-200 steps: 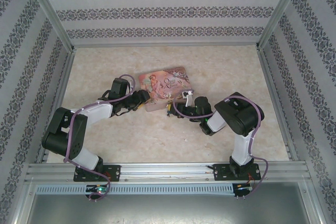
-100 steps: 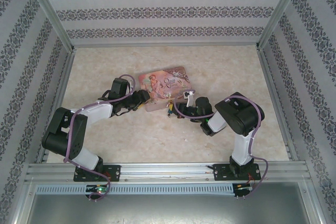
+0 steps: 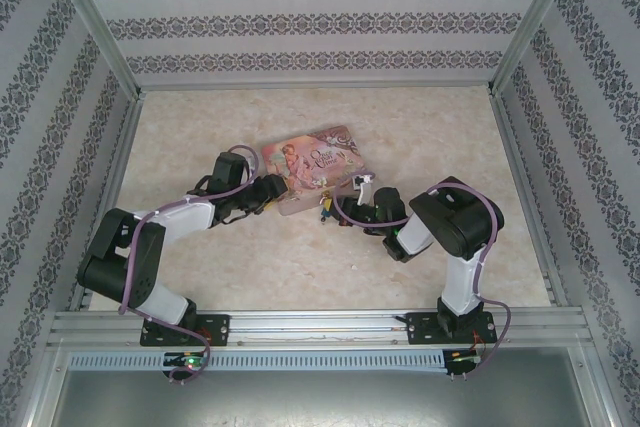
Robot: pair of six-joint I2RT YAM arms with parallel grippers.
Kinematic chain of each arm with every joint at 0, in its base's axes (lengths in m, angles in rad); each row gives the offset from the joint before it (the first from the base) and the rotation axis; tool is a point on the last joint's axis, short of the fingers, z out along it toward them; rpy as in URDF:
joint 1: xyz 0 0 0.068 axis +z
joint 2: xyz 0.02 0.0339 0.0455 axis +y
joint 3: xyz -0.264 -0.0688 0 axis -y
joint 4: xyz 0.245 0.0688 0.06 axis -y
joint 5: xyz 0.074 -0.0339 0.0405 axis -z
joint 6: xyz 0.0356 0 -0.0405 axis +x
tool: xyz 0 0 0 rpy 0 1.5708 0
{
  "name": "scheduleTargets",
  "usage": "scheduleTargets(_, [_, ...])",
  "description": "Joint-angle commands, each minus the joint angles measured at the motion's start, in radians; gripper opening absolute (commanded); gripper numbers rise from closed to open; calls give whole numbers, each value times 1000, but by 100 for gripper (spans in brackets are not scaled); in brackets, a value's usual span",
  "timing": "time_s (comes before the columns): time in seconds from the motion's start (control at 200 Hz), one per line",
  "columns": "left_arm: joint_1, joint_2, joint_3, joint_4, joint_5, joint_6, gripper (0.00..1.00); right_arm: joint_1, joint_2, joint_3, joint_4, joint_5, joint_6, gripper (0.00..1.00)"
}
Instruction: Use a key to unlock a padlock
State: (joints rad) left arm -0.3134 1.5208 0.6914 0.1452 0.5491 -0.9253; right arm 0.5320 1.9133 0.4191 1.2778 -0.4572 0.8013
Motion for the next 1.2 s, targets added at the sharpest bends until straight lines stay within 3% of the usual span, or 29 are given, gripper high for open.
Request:
scheduleTargets(0.0, [-32,5,-48,-89,10,2,54,-10,-14,-17,30,32,45,0])
scheduleTargets(1.199, [-59,-99,-133,-114,-2,-24,54,11,-2,4,106,158,241,0])
